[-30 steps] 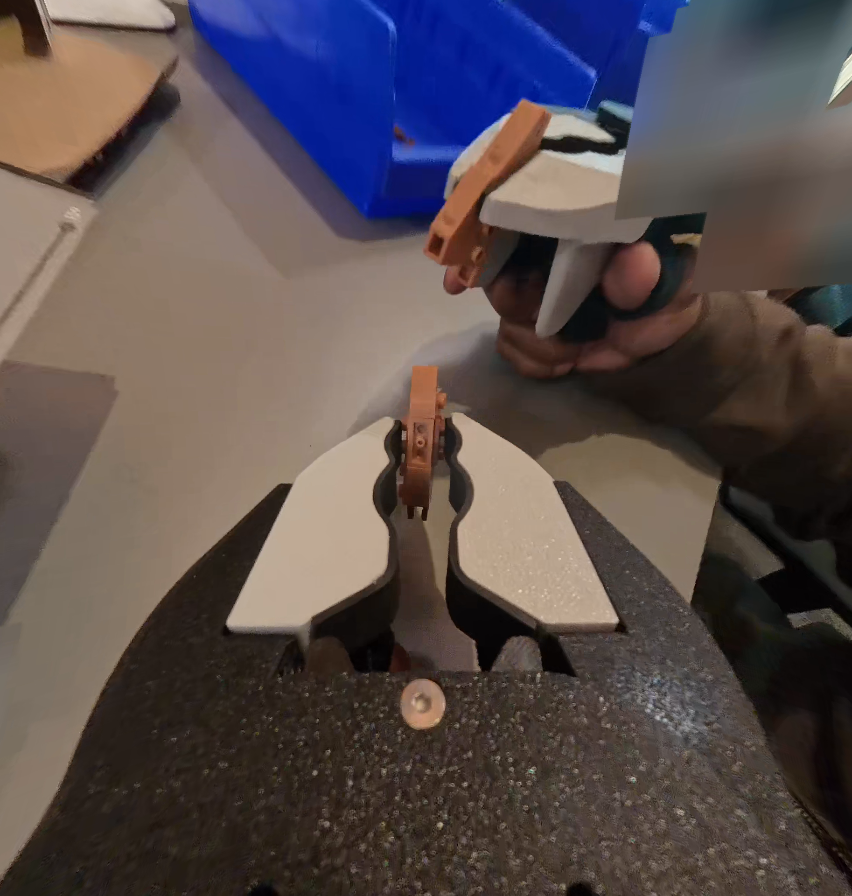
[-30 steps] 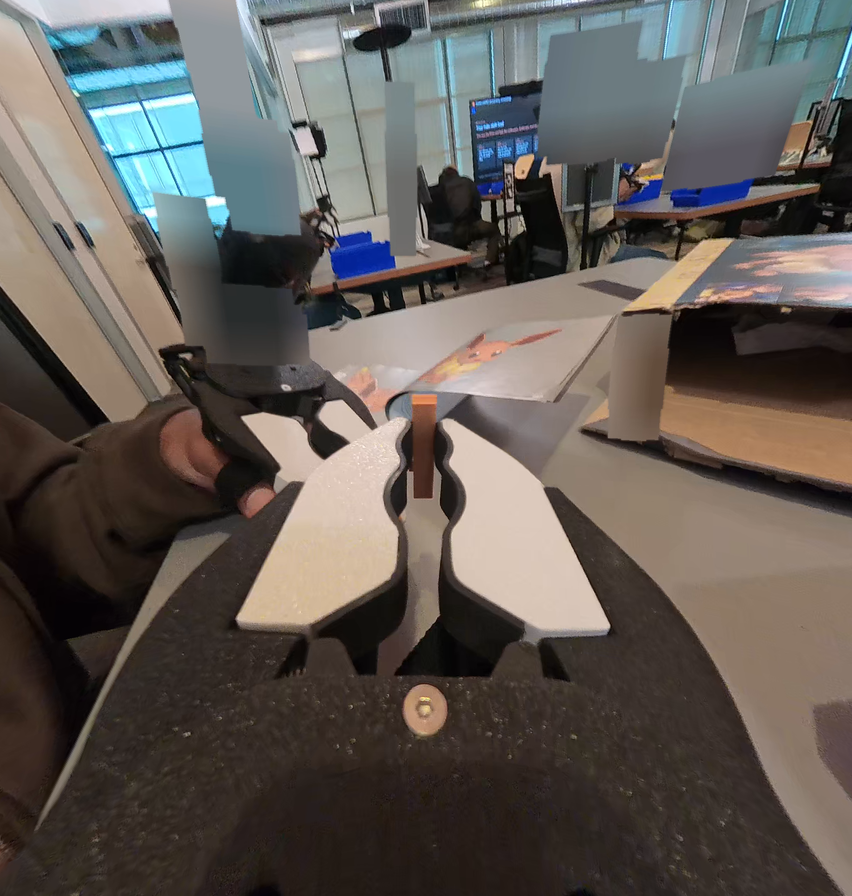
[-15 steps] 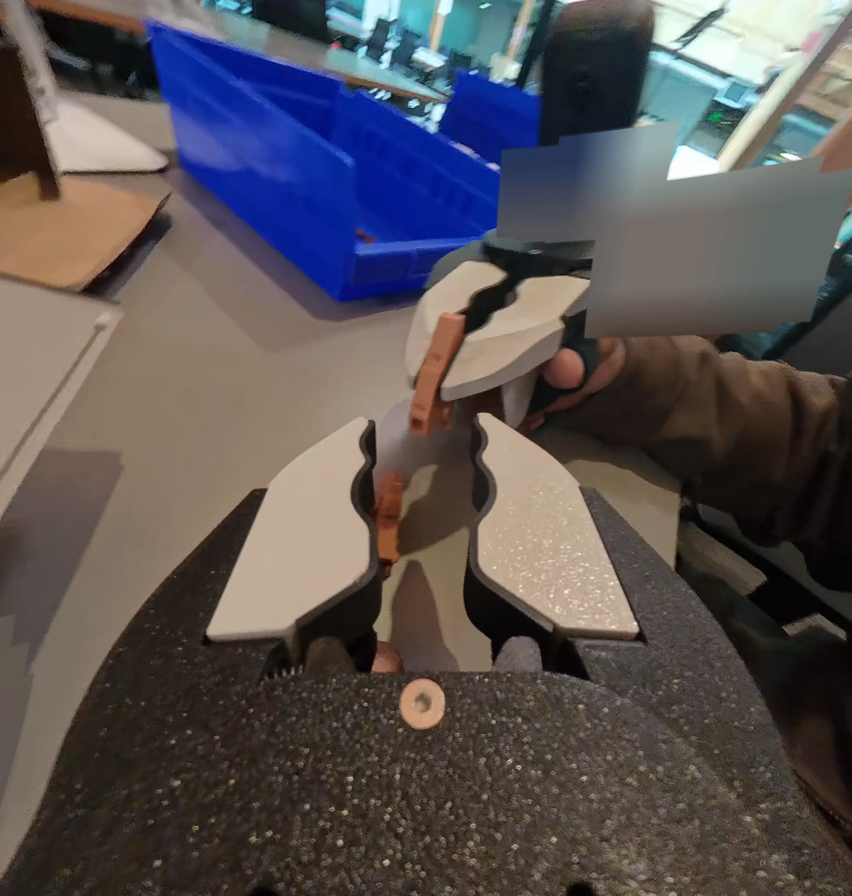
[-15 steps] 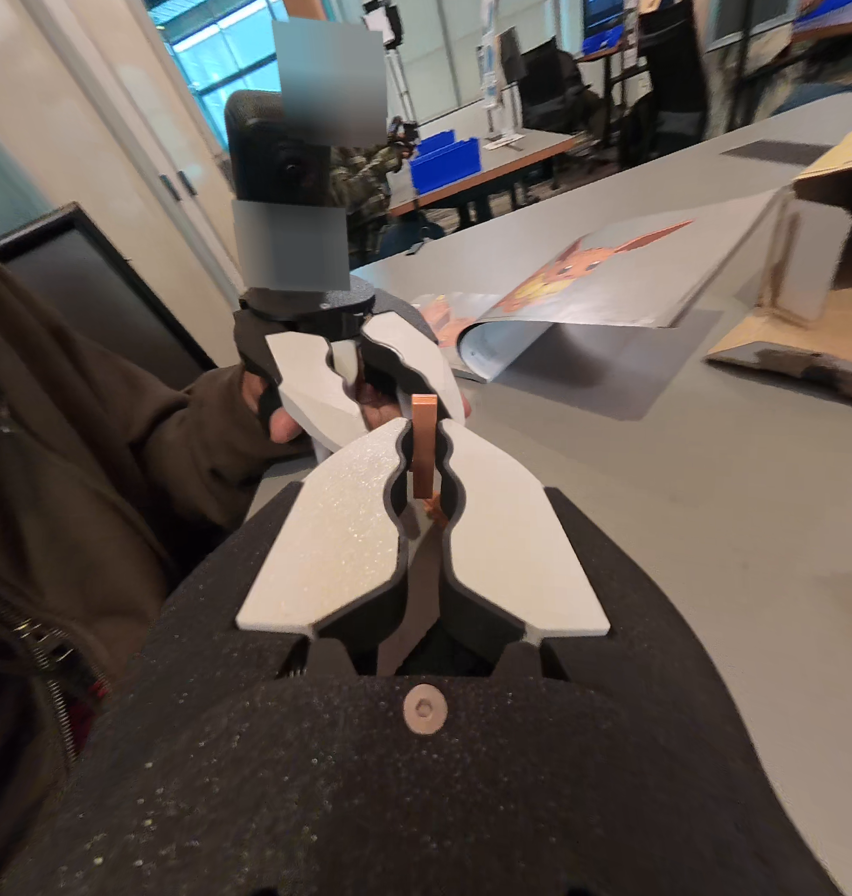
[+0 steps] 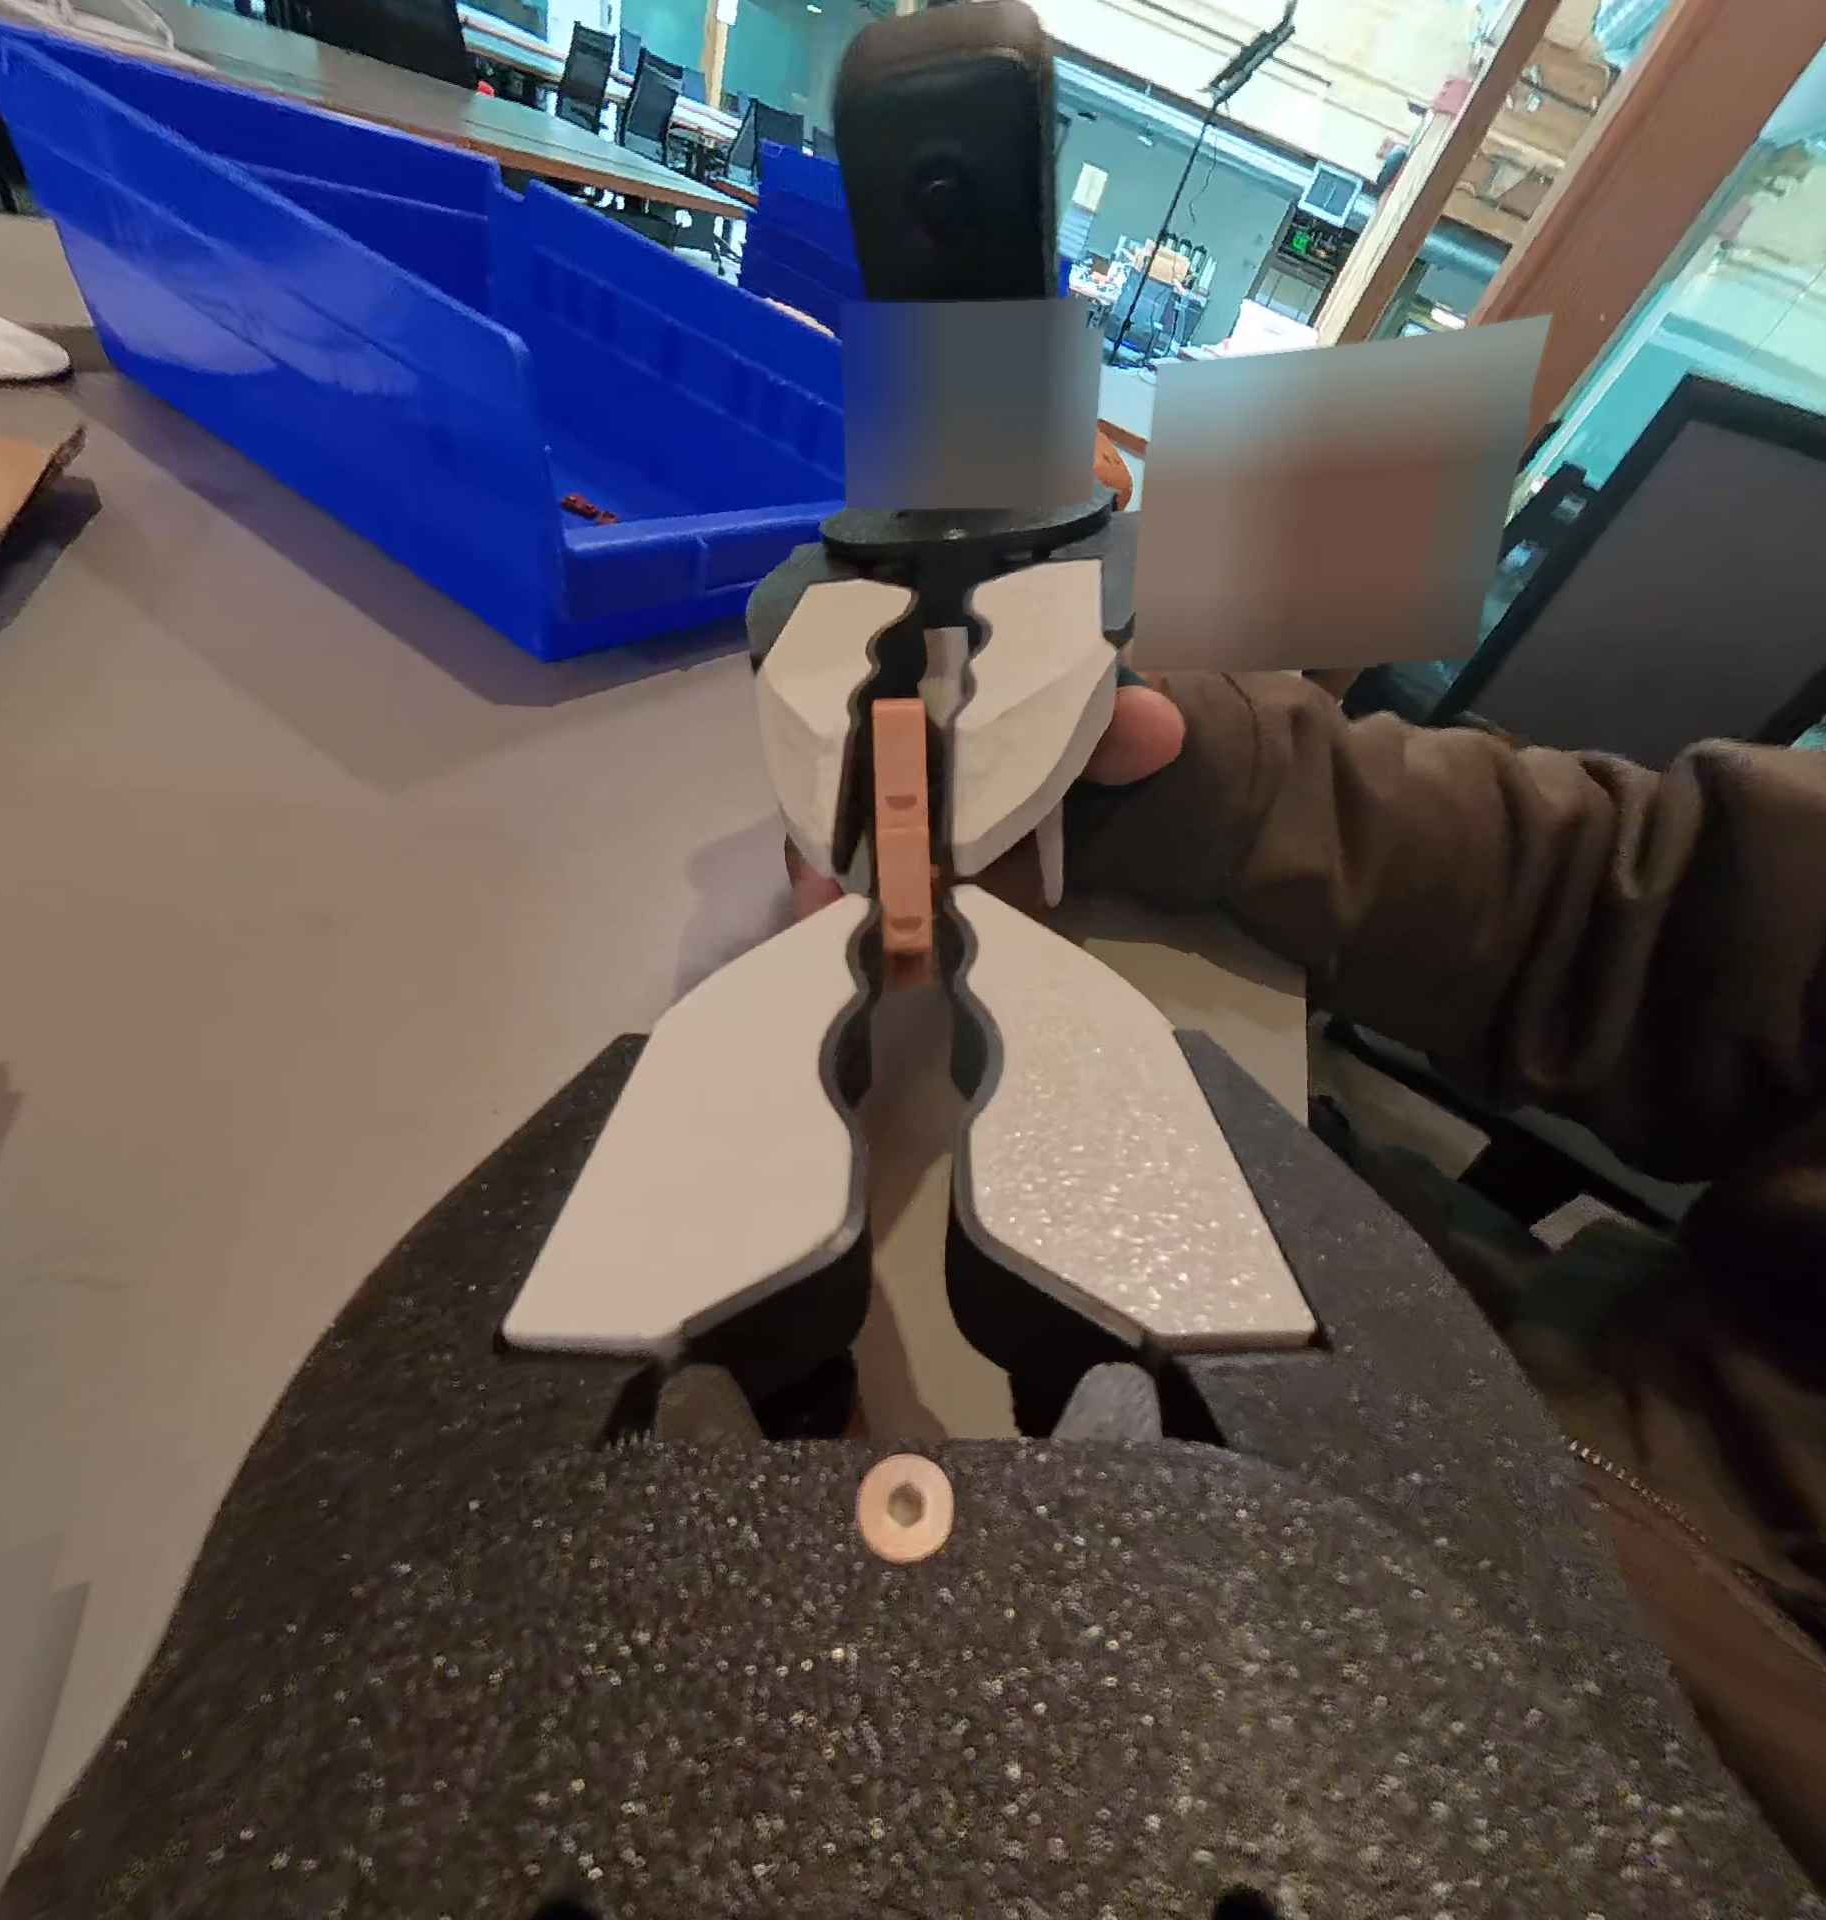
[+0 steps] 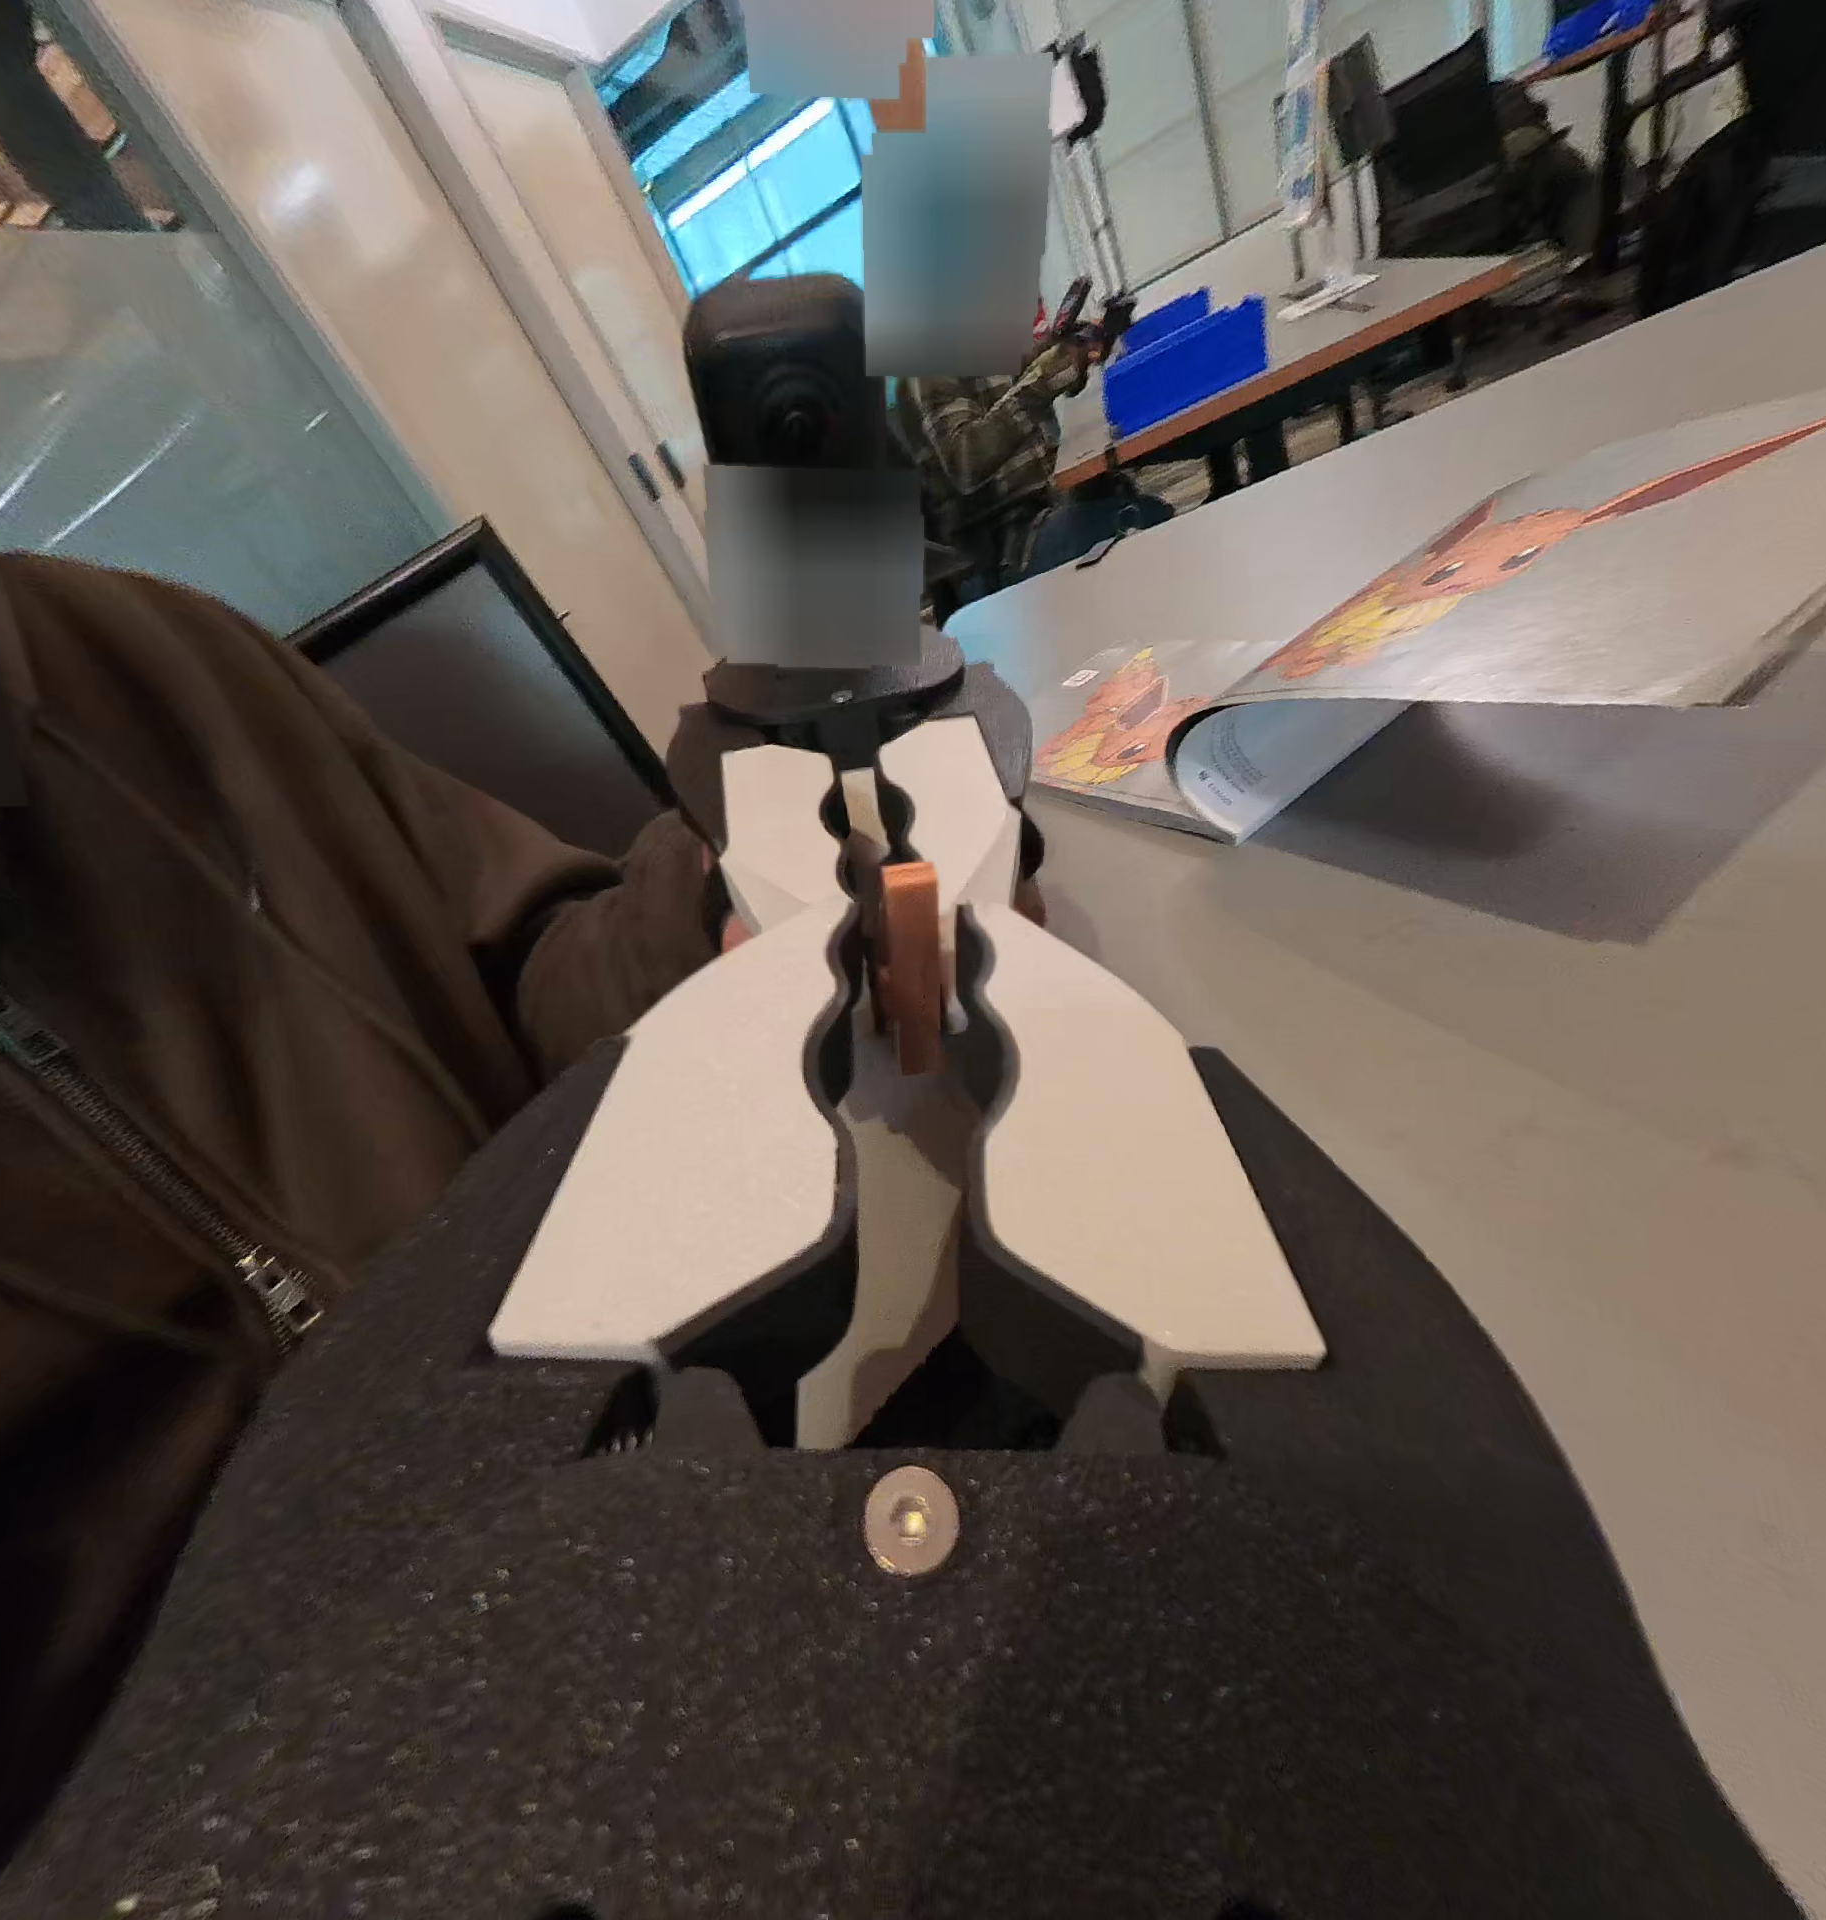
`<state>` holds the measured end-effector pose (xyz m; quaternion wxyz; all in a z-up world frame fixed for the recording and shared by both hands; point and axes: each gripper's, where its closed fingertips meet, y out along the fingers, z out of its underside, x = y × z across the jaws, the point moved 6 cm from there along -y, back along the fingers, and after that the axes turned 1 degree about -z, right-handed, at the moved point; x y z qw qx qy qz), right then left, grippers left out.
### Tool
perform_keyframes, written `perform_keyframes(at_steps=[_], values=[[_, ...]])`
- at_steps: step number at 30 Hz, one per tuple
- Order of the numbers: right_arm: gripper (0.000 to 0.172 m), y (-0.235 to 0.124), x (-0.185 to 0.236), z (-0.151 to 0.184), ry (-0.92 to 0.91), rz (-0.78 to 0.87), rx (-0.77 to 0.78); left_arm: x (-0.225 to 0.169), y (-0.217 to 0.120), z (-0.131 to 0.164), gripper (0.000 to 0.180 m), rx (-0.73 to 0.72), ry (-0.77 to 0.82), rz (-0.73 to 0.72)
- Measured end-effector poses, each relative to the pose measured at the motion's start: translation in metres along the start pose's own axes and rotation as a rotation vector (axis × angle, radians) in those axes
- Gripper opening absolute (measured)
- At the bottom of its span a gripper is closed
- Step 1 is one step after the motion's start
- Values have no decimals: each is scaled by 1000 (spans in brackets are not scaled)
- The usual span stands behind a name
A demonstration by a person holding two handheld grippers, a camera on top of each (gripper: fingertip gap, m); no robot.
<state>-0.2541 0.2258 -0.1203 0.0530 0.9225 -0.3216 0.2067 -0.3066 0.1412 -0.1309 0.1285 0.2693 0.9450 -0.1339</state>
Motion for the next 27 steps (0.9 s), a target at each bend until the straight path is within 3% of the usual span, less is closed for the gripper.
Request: perform_keyframes(at_steps=[8, 13, 18, 23, 27], values=[[32, -9, 0, -7, -110, 165, -134, 13, -10, -11, 10, -142, -169, 18], [31, -11, 13, -5, -387, 448, -170, 18, -16, -17, 10, -215, -232, 47], [28, -13, 26, 4, -559, 714, -110, 22, -18, -20, 10, -266, -292, 74], [24, -11, 37, 15, -579, 865, -41, 24, -25, -18, 10, -335, -362, 104], [22, -12, 39, 16, -545, 883, -54, 22, -37, -19, 10, -423, -388, 144]])
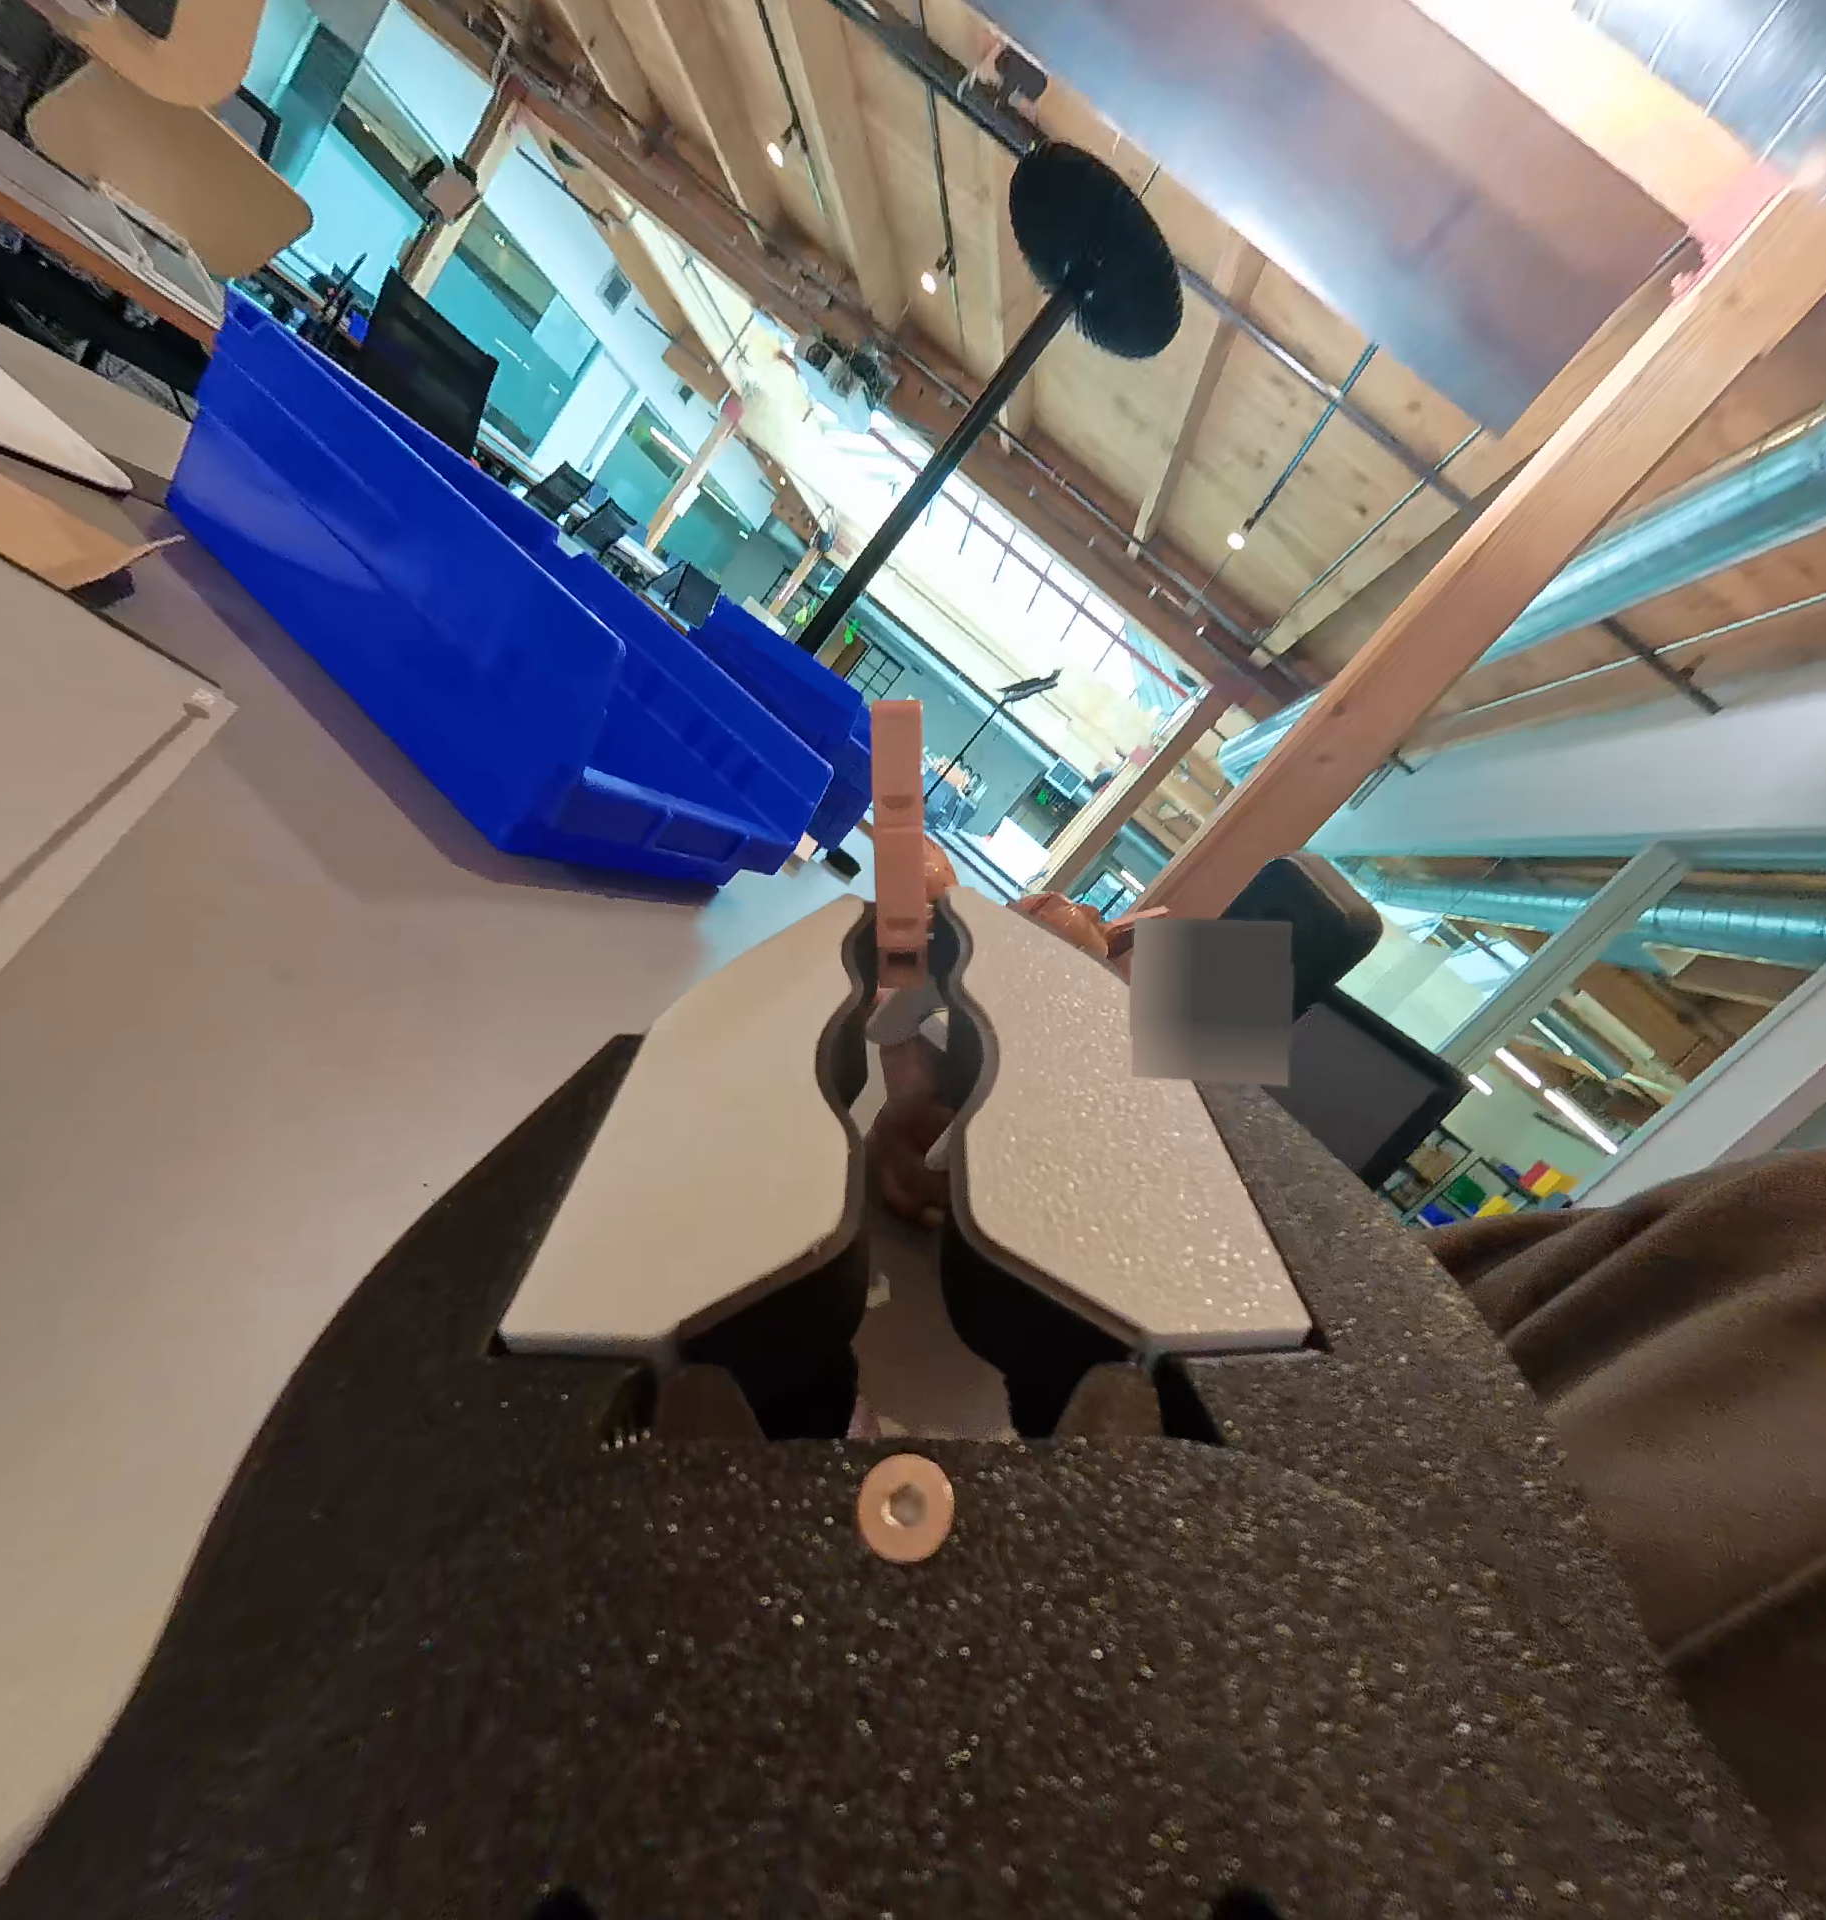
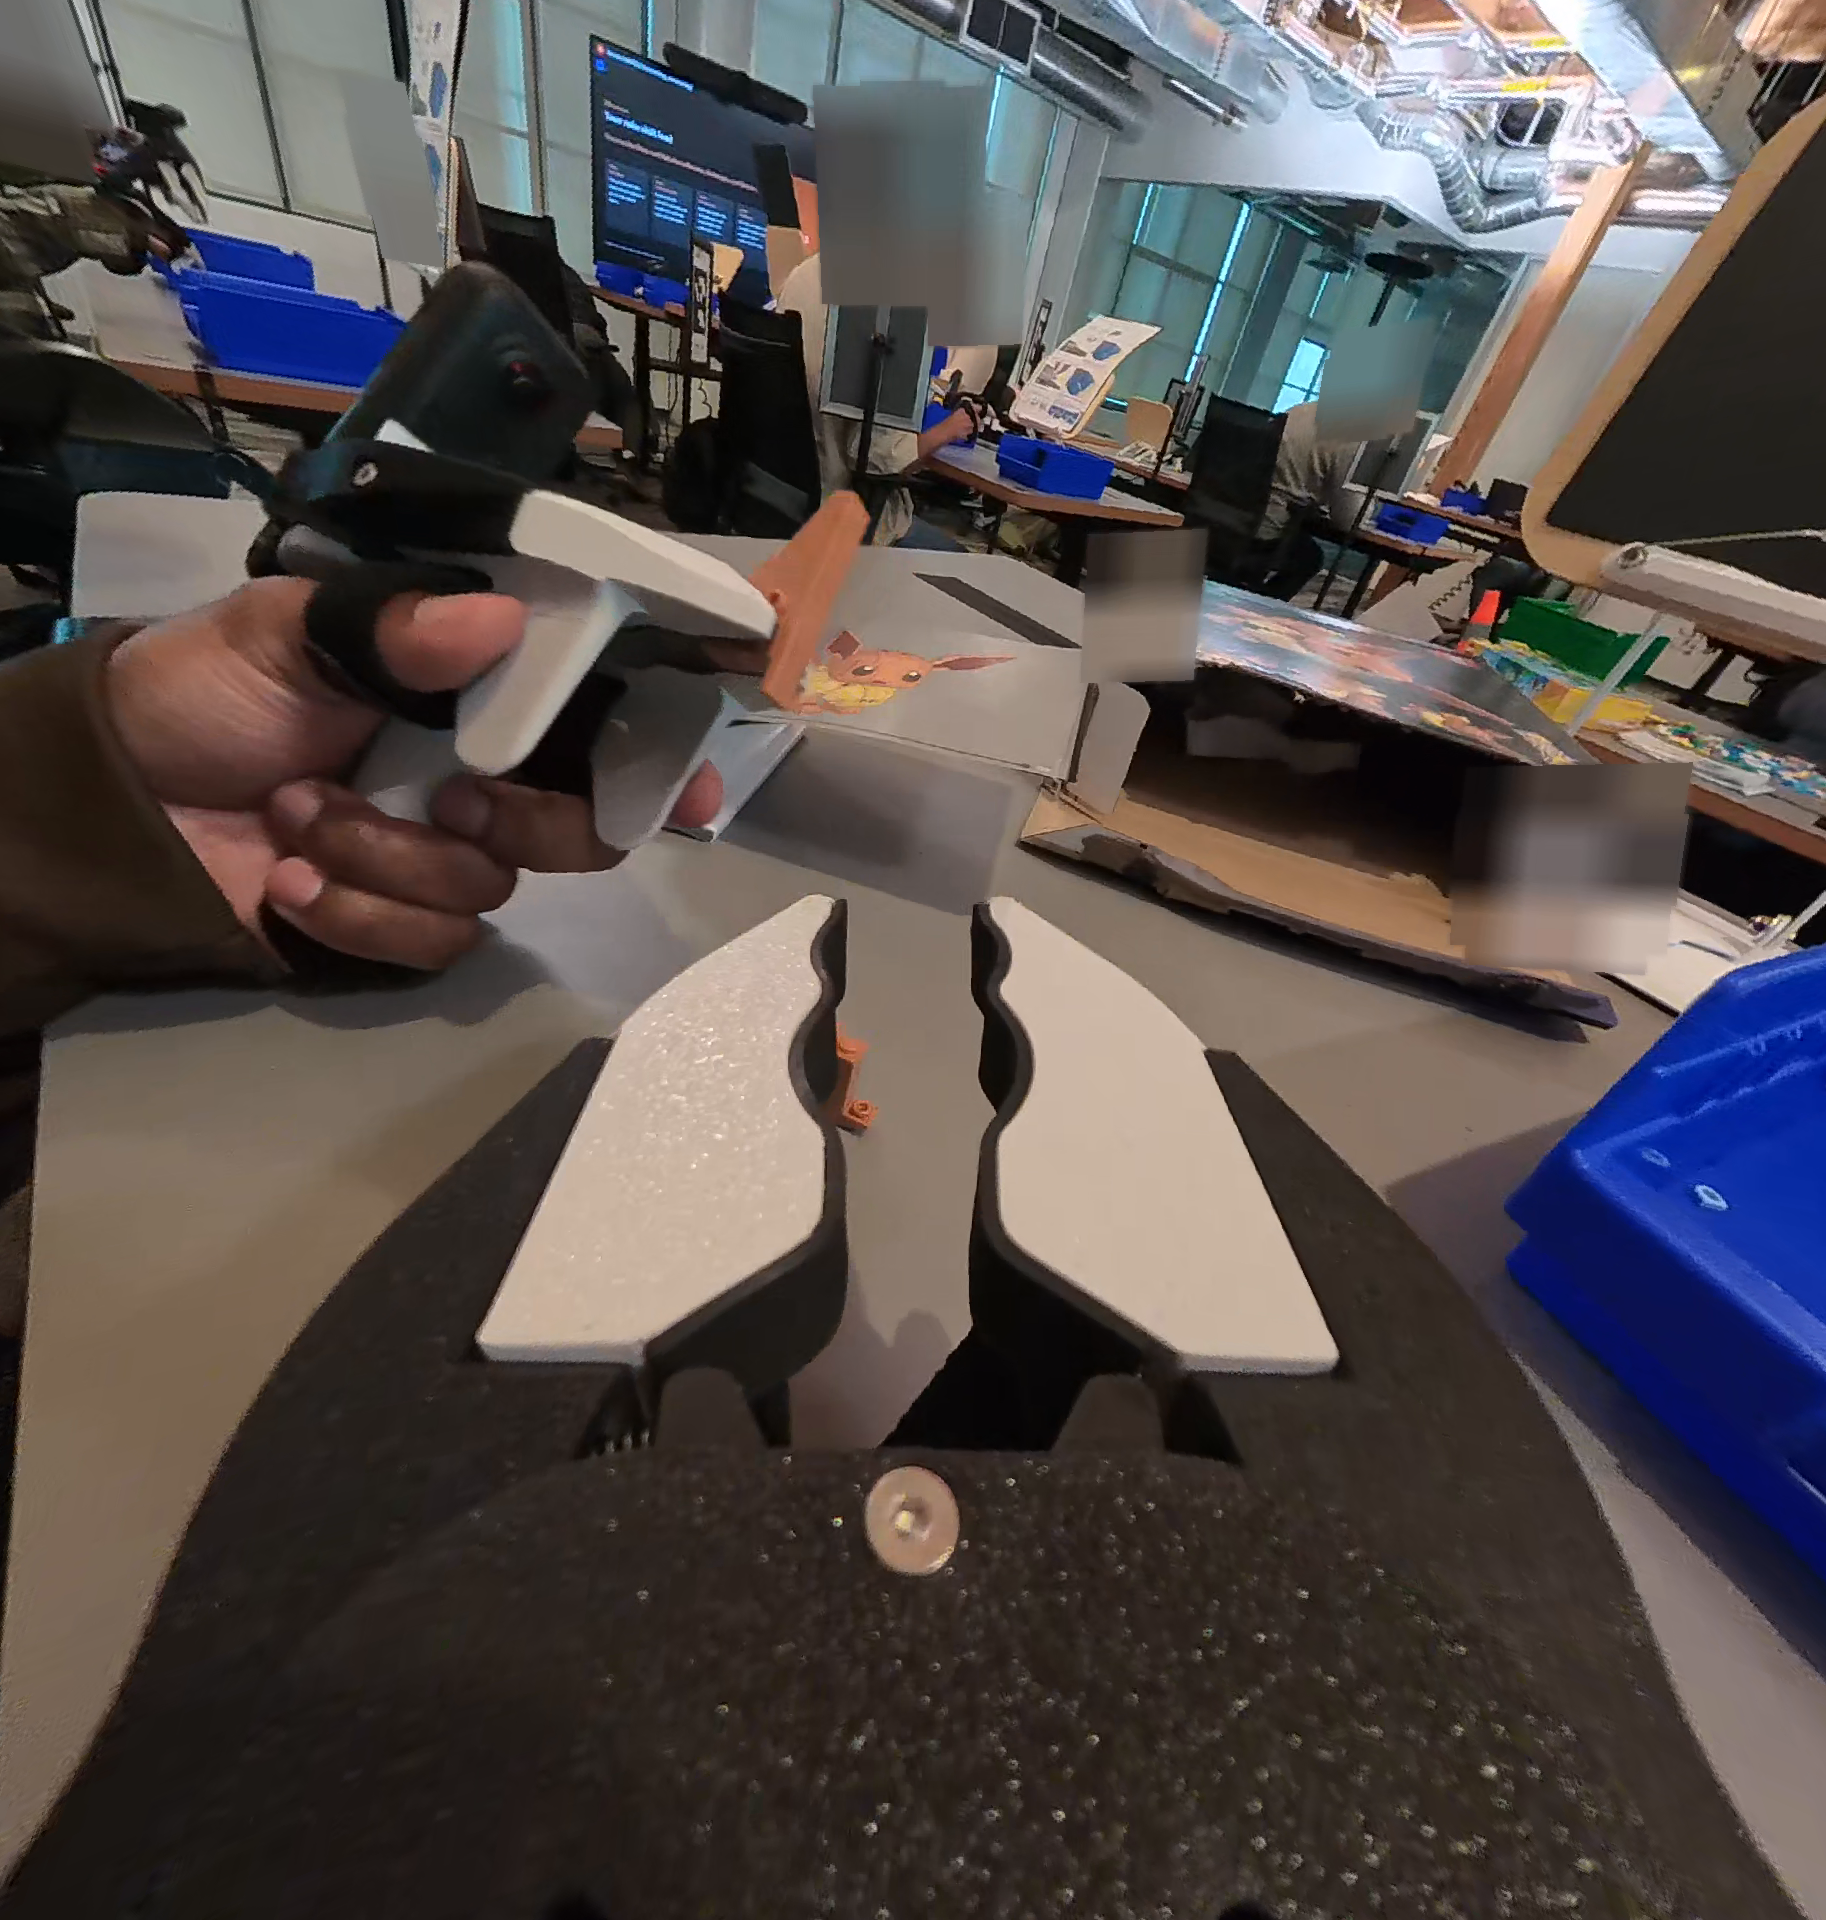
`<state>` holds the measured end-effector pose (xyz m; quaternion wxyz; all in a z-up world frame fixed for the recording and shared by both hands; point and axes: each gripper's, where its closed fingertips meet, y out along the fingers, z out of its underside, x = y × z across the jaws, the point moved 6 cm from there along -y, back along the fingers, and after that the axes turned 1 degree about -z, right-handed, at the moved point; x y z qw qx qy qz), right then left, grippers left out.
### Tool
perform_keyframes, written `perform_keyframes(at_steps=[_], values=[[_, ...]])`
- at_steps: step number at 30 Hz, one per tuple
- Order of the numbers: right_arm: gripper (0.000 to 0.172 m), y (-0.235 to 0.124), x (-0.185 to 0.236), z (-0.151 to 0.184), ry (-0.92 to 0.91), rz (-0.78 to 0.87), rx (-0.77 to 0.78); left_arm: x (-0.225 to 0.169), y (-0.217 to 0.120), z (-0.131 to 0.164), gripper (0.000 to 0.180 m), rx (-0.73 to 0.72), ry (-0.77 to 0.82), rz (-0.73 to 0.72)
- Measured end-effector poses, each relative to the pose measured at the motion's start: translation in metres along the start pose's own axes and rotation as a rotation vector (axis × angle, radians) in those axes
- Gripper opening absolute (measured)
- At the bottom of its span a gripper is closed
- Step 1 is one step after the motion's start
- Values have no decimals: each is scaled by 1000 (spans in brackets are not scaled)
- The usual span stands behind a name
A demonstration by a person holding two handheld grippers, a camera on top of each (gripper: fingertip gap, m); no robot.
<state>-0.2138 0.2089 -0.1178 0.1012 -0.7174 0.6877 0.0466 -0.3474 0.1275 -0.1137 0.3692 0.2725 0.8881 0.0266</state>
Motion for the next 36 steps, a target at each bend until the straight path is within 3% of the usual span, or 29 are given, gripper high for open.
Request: perform_keyframes(at_steps=[6, 14, 20, 27, 36], values=[[21, -2, -13, 1, 136, -9, -18, 7, -1, -1, 10, -9, -54, -31], [23, -18, -27, -1, 381, -71, -140, 11, 12, 7, 10, 57, 16, -135], [23, -26, -12, -3, 314, -120, -131, -1, 27, 18, 10, 57, 64, -102], [25, -37, 6, -5, 222, -109, -103, -22, 36, 34, 10, 50, -33, 51], [23, -41, 20, -7, 122, -91, -82, -28, 30, 41, 10, 51, -16, -16]])
